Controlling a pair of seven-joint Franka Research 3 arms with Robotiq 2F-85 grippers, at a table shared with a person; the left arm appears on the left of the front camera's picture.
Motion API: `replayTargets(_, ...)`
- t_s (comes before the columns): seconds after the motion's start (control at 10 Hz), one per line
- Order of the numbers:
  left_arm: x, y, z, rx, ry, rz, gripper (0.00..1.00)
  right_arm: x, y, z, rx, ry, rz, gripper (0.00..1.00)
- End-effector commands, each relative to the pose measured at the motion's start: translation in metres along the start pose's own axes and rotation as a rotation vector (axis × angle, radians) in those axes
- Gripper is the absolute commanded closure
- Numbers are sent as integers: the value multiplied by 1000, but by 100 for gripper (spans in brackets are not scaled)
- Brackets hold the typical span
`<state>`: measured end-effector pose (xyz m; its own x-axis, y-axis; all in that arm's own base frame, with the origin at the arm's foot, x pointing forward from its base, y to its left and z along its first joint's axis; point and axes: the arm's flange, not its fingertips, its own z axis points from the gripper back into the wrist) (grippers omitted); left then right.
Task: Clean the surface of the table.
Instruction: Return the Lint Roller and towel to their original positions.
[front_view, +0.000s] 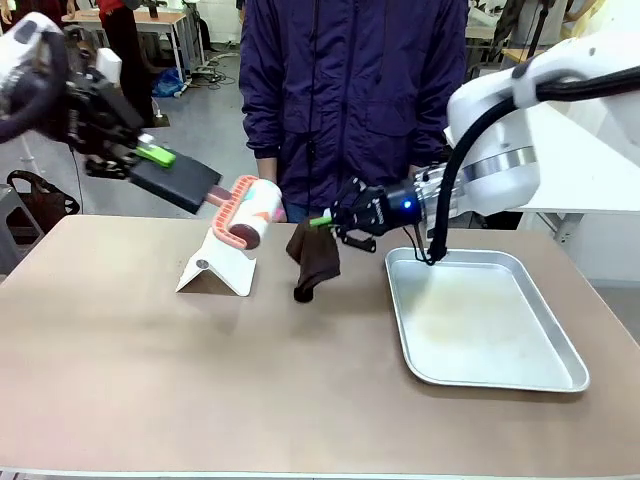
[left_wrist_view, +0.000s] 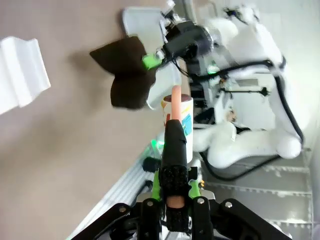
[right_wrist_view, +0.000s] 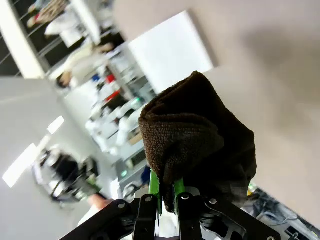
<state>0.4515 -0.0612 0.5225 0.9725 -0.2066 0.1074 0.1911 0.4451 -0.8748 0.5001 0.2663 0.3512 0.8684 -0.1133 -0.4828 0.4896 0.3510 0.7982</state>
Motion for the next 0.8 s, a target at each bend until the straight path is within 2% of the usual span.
replayTargets(0.0,35,6,-11,89,-4,62,78,8,-6,-19,-125,-70,-79,88)
replayTargets(0.3,70,26,-15,183,-62,119,78,11,-19,-8,-200,-210,-186,88)
replayTargets(0.6,86,47,-16,259,-42,156,78,21,-23,3,-325,-324,-202,88)
replayTargets(0.7,90,54,-17,268,-31,179,78,24,-25,6,-374,-332,-188,88)
